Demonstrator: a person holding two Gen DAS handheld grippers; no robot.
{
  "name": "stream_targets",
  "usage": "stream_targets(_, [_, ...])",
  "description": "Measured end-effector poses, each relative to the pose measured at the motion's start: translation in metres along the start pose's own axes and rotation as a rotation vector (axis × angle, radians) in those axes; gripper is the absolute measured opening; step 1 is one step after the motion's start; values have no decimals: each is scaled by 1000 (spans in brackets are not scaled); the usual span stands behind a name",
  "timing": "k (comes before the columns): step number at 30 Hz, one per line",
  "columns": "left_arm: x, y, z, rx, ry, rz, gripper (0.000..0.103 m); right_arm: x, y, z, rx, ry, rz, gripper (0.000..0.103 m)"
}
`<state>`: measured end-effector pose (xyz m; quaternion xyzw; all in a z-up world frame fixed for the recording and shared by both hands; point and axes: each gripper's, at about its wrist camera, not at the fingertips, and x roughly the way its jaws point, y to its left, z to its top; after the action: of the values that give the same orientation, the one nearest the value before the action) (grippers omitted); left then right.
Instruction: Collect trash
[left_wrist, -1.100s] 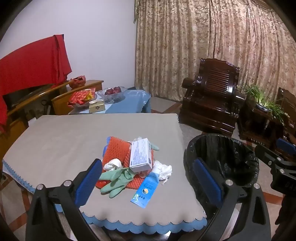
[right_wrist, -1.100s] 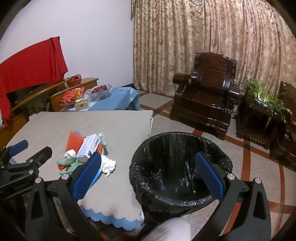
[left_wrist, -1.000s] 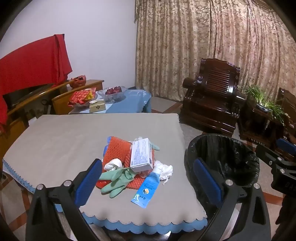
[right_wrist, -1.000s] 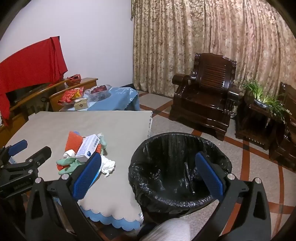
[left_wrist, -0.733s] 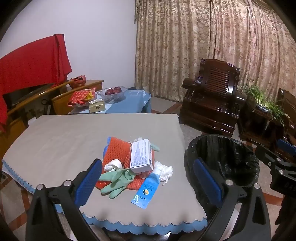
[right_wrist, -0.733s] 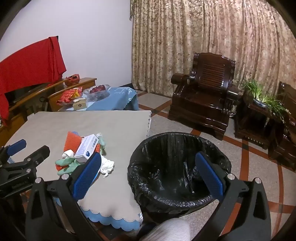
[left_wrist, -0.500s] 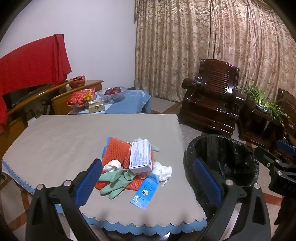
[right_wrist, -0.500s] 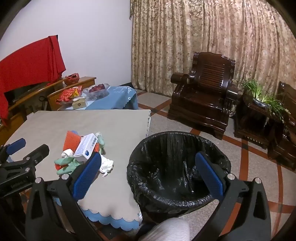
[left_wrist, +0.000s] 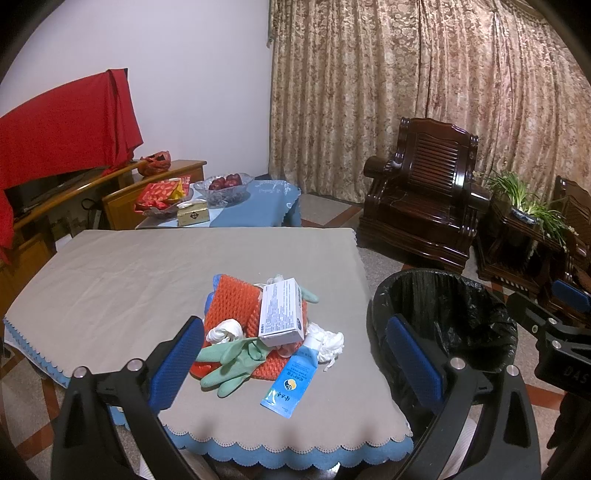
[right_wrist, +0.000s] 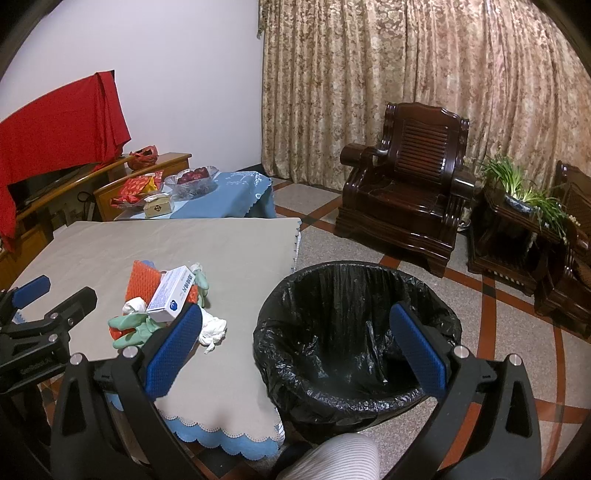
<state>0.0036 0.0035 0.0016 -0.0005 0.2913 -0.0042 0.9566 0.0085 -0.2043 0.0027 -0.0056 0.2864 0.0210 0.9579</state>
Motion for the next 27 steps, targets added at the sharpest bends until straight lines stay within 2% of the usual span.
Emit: stream_targets(27, [0,0,-1,1,-2,1,97,2,-3,0,-2,6,-4,98])
